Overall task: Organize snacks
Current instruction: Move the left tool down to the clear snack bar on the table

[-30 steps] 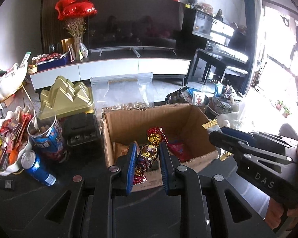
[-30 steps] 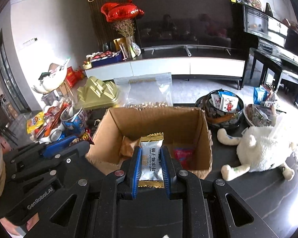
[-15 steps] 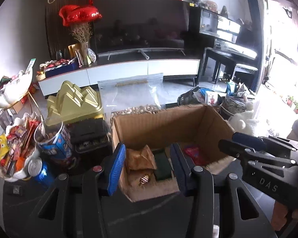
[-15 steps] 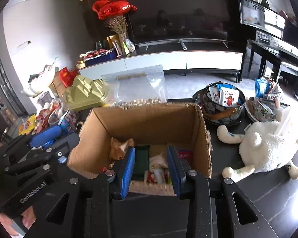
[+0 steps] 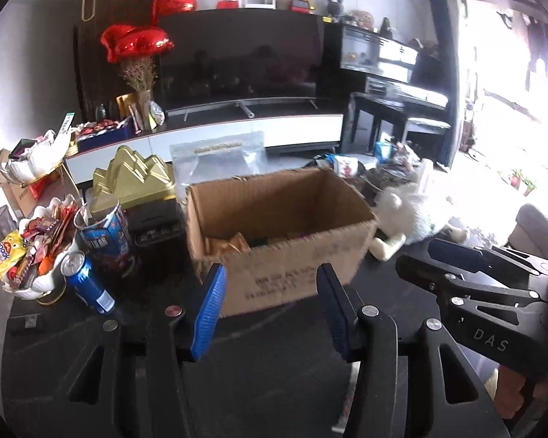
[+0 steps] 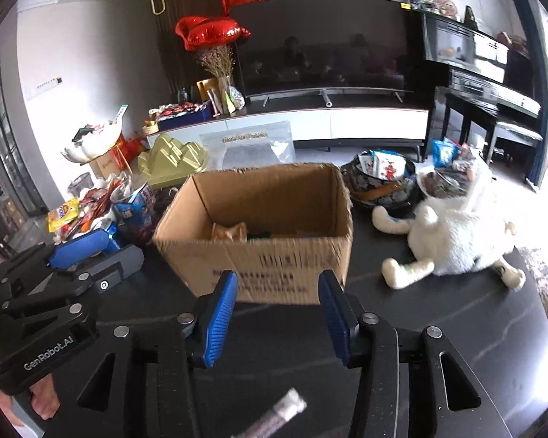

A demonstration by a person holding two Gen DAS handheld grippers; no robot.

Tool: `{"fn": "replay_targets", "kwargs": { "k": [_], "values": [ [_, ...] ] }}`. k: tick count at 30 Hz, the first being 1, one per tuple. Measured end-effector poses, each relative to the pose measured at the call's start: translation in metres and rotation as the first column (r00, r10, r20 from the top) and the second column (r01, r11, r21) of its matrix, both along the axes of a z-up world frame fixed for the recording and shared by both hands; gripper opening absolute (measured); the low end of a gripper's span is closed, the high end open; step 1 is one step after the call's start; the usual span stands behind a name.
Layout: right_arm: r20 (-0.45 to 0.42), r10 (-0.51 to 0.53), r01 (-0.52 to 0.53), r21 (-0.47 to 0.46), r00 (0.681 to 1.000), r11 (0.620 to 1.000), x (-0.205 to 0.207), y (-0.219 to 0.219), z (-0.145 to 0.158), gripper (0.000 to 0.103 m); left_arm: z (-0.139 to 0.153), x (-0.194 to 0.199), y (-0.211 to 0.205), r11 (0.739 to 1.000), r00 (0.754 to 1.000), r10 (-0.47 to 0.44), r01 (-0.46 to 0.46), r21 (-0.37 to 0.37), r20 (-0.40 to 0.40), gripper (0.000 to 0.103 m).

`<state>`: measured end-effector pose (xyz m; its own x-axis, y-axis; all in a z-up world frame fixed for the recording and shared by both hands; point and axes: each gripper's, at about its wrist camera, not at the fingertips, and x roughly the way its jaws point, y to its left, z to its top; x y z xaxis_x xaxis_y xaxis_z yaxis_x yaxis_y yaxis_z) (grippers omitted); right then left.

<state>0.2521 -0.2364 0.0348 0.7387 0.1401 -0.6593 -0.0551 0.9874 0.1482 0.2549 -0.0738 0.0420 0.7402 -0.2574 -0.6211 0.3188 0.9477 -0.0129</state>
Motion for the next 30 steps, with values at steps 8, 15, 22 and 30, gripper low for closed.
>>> {"fn": "replay_targets", "kwargs": {
  "k": [8,15,22,30],
  "values": [
    [-0.009,-0.033,0.033,0.014,0.999,0.999,-0.048,-0.016,-0.008,0.048,-0.005,-0.043,-0.017,0.999,0.999,-0.051,0.051,0.019,0.008,0.053],
    [-0.030,-0.058,0.059,0.022,0.998,0.998,-0.076,-0.025,-0.025,0.048,-0.029,-0.062,-0.031,0.995,0.993,-0.101,0.103,0.018,-0.057,0.053],
    [-0.080,-0.075,0.079,0.037,0.994,0.996,-0.092,-0.034,-0.054,0.048,-0.058,-0.071,-0.042,0.990,0.984,-0.137,0.140,0.025,-0.114,0.053],
    [-0.148,-0.102,0.110,0.050,0.984,0.993,-0.099,-0.044,-0.095,0.048,-0.101,-0.073,-0.060,0.977,0.969,-0.168,0.188,0.100,-0.180,0.053]
  ]
}}
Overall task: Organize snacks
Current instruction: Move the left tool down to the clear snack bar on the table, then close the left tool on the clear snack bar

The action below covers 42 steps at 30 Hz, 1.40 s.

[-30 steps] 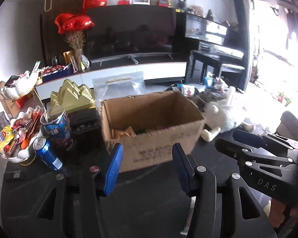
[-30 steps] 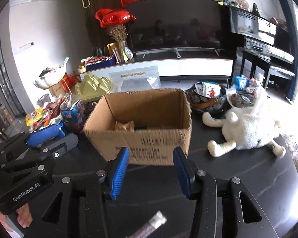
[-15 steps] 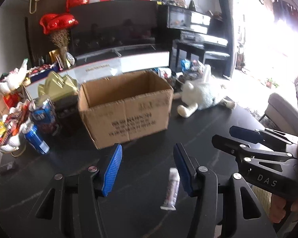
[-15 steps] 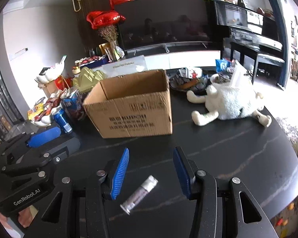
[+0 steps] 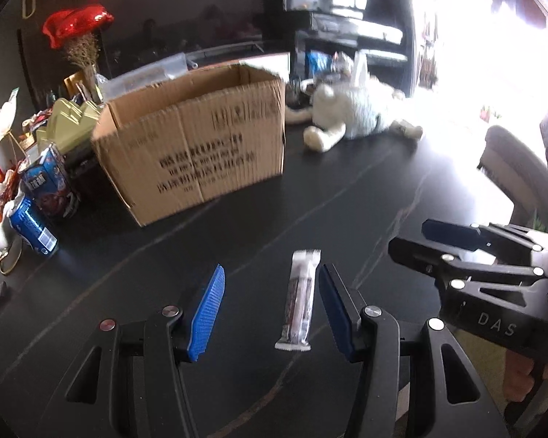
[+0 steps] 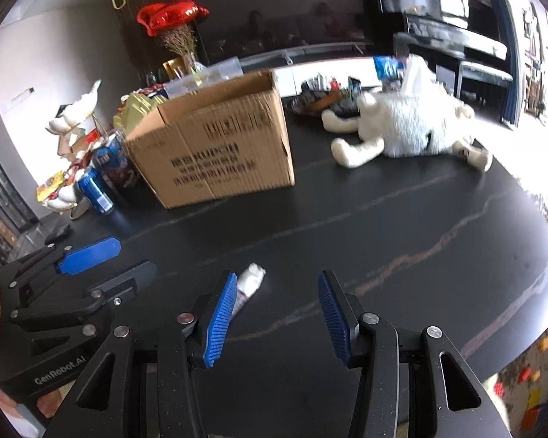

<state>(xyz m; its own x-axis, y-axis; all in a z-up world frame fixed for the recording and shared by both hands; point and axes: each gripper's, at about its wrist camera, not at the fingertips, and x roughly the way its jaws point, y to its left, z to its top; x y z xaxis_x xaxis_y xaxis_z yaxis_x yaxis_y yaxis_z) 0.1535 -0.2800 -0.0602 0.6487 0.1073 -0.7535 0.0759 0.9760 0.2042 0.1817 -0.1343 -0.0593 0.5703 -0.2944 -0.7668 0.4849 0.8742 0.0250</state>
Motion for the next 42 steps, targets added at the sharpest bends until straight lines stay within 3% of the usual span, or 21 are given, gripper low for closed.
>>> {"fn": "replay_targets", "kwargs": {
  "k": [9,19,26,29,33,42],
  "values": [
    [-0.080,-0.018,0.018,0.004,0.997,1.000,0.005,-0.008,-0.048,0.048,-0.045,0.007,-0.011,0.999,0.993,-0.047,0.049,0.015,-0.110,0.052],
    [-0.087,-0.009,0.005,-0.043,0.996,0.999,0.009,-0.008,-0.066,0.048,-0.077,0.021,-0.015,0.998,0.974,-0.061,0.054,-0.040,-0.217,0.045],
    [-0.101,-0.011,0.008,-0.034,0.995,0.999,0.012,-0.009,-0.071,0.048,-0.085,0.026,-0.022,0.999,0.975,-0.052,0.049,-0.022,-0.217,0.037],
    [-0.101,-0.009,0.006,-0.034,0.995,0.999,0.012,-0.008,-0.071,0.048,-0.086,0.028,-0.026,0.999,0.977,-0.050,0.051,0.000,-0.206,0.026],
    [-0.108,-0.009,0.005,-0.036,0.994,0.999,0.013,-0.007,-0.073,0.048,-0.087,0.030,-0.027,0.999,0.980,-0.042,0.045,0.012,-0.195,0.021],
    [-0.102,-0.012,0.008,-0.036,0.995,0.999,0.013,-0.003,-0.070,0.048,-0.080,0.028,-0.014,0.999,0.978,-0.013,0.006,-0.035,-0.208,0.020]
  ]
}}
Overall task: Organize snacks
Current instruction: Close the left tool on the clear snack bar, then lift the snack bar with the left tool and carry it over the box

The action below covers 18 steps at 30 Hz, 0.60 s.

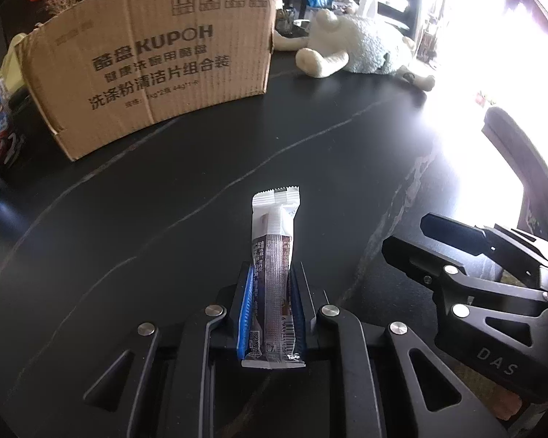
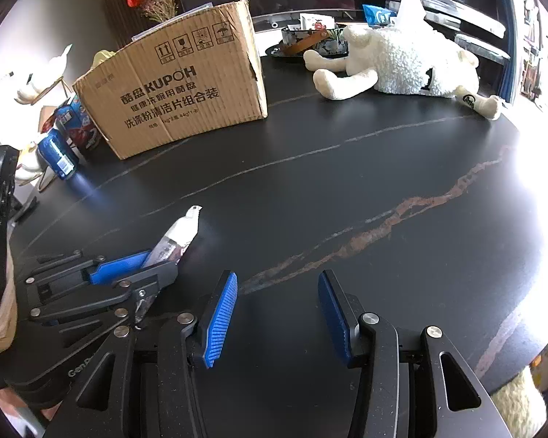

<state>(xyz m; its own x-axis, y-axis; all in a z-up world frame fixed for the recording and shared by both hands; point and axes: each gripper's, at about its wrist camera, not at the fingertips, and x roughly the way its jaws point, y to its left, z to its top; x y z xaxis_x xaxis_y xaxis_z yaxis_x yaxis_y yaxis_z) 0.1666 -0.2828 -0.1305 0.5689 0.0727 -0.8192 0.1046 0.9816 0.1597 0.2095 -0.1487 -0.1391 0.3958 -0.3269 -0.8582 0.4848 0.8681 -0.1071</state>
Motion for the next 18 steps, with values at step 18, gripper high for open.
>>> {"fn": "replay_targets", "kwargs": {
  "k": [18],
  "values": [
    [0.065,0.055,-0.055,0.002,0.996,0.998,0.002,0.028,0.046,0.048,0.058,-0.007,0.036,0.993,0.993,0.085,-0.077,-0.088,0.086,0.020]
  ]
}}
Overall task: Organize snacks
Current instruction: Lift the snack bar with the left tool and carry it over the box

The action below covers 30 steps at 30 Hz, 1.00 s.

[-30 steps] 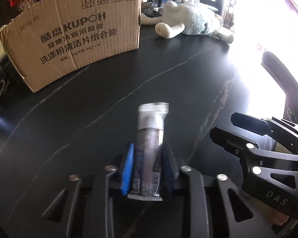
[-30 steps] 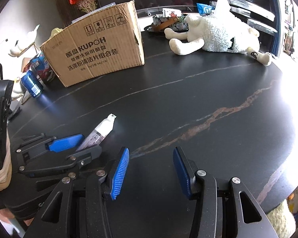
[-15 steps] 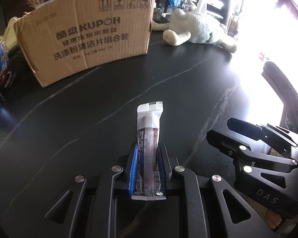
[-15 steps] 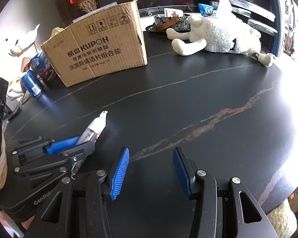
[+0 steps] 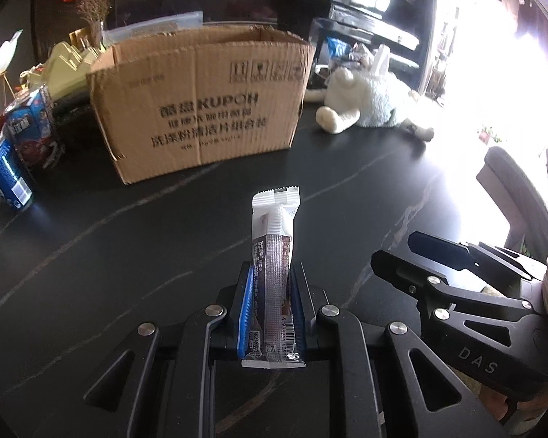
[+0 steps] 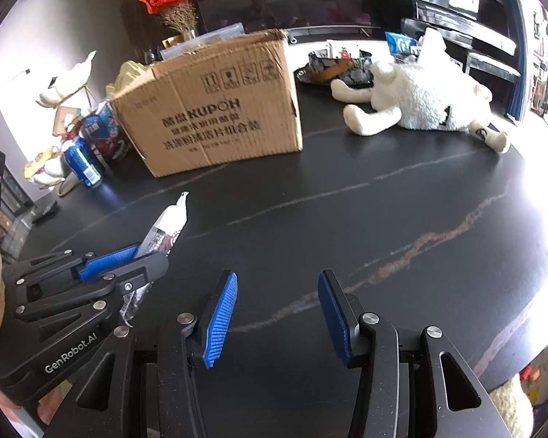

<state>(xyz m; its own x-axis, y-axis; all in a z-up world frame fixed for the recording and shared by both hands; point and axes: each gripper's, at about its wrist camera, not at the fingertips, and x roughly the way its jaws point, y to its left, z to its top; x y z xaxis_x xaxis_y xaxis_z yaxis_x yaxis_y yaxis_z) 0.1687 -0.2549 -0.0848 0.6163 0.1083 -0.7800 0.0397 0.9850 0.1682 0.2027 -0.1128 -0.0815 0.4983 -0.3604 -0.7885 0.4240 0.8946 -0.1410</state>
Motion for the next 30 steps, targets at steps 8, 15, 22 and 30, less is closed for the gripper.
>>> {"fn": "replay_targets", "kwargs": {
  "k": [8,15,22,30],
  "values": [
    [0.041,0.034,-0.033,-0.033,0.999,0.999,0.011,0.013,0.026,0.048,0.026,0.004,0.020,0.999,0.999,0.038,-0.037,-0.038,0.033,0.020],
    [0.060,0.062,-0.060,-0.041,0.996,0.997,0.025,0.025,0.049,0.048,0.050,0.010,0.032,0.997,0.996,0.066,-0.064,-0.038,0.063,0.020],
    [0.098,0.082,-0.073,-0.091,0.992,0.993,0.045,0.034,0.080,0.048,0.079,0.032,0.040,0.995,0.991,0.093,-0.090,-0.032,0.098,0.020],
    [0.110,0.101,-0.089,-0.102,0.989,0.991,0.073,0.038,0.107,0.048,0.106,0.066,0.040,0.995,0.988,0.102,-0.099,-0.031,0.119,0.020]
  ]
}}
